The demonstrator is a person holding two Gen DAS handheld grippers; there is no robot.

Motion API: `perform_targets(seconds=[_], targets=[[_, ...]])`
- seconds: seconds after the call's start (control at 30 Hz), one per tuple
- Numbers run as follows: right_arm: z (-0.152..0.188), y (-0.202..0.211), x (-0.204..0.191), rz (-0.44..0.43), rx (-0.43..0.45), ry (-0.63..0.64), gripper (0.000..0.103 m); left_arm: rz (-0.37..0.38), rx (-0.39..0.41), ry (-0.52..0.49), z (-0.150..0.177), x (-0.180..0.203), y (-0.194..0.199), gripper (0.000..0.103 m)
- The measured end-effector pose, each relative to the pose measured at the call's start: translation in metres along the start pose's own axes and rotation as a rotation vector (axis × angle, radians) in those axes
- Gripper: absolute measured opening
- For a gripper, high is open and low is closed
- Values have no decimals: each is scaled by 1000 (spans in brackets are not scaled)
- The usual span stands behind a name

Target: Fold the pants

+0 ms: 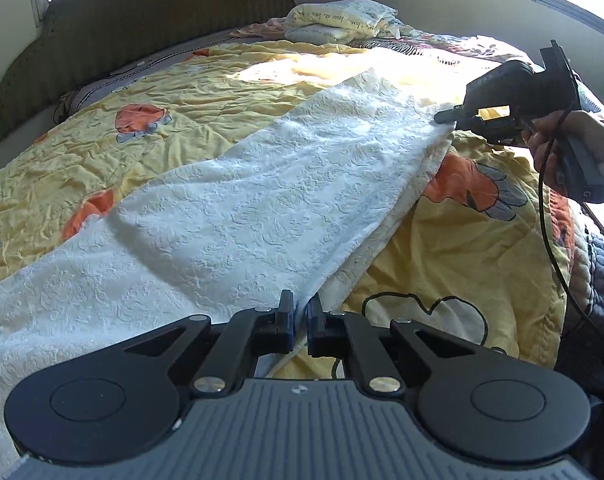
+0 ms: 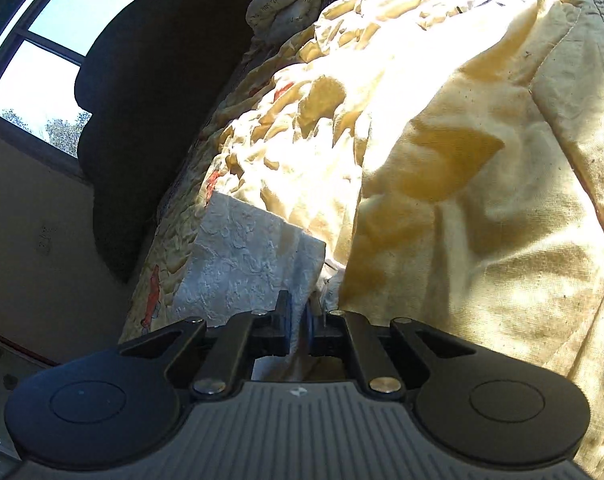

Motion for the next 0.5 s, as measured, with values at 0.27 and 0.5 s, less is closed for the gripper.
perform_targets(seconds=[0.27, 0.5], targets=[[14, 34, -69, 205, 356, 372, 17, 112, 6, -12, -2, 0, 19, 26], [51, -89, -145, 63, -187, 811, 66, 7, 124, 23, -23, -20, 44, 69]])
Point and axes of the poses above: each gripper's, at about its wrist camera, not at the fingertips, and y roughly against the way its jaws point, x to its right, z to its underside, the point moved 2 cm from there along -y, roughly the way its jaws point, and after that the axes turned 3 degrees about -z, right-handed, at the moved point
